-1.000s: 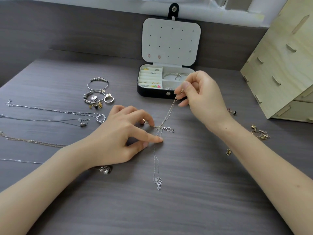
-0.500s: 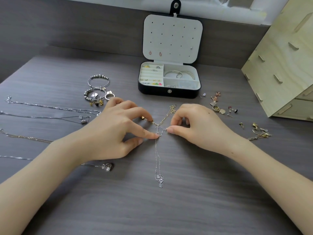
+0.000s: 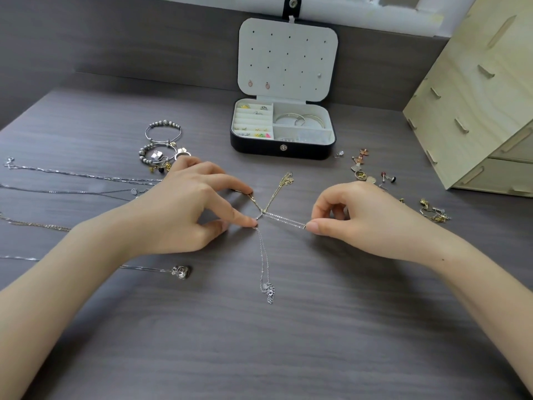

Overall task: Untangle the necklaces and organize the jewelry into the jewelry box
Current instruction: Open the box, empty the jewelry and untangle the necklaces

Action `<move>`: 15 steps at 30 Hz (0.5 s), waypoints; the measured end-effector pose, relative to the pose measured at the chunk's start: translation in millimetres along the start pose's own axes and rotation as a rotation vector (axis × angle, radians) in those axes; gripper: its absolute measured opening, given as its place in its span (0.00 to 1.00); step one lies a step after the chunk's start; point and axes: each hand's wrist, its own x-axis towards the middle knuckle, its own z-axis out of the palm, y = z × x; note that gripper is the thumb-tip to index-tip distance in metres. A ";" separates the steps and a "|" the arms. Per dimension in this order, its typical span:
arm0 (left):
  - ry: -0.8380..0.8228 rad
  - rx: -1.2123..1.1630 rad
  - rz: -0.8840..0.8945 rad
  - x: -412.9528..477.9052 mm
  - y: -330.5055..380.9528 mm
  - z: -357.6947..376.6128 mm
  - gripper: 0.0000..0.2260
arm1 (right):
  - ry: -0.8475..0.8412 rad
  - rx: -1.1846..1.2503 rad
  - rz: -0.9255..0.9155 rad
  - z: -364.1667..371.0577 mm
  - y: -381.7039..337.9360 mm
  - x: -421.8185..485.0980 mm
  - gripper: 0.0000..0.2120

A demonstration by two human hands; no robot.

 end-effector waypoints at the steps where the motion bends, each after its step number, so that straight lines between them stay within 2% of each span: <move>1: -0.004 0.002 0.000 -0.1 0.1 -0.2 0.15 | -0.001 0.008 0.003 0.4 -0.2 -0.6 0.07; 8: -0.022 0.028 0.006 -0.1 3.0 -1.6 0.15 | -0.053 0.055 -0.003 8.4 -7.8 -3.2 0.08; 15: -0.032 0.022 0.011 -0.5 4.4 -2.3 0.15 | -0.074 -0.025 -0.021 6.9 -11.4 1.9 0.12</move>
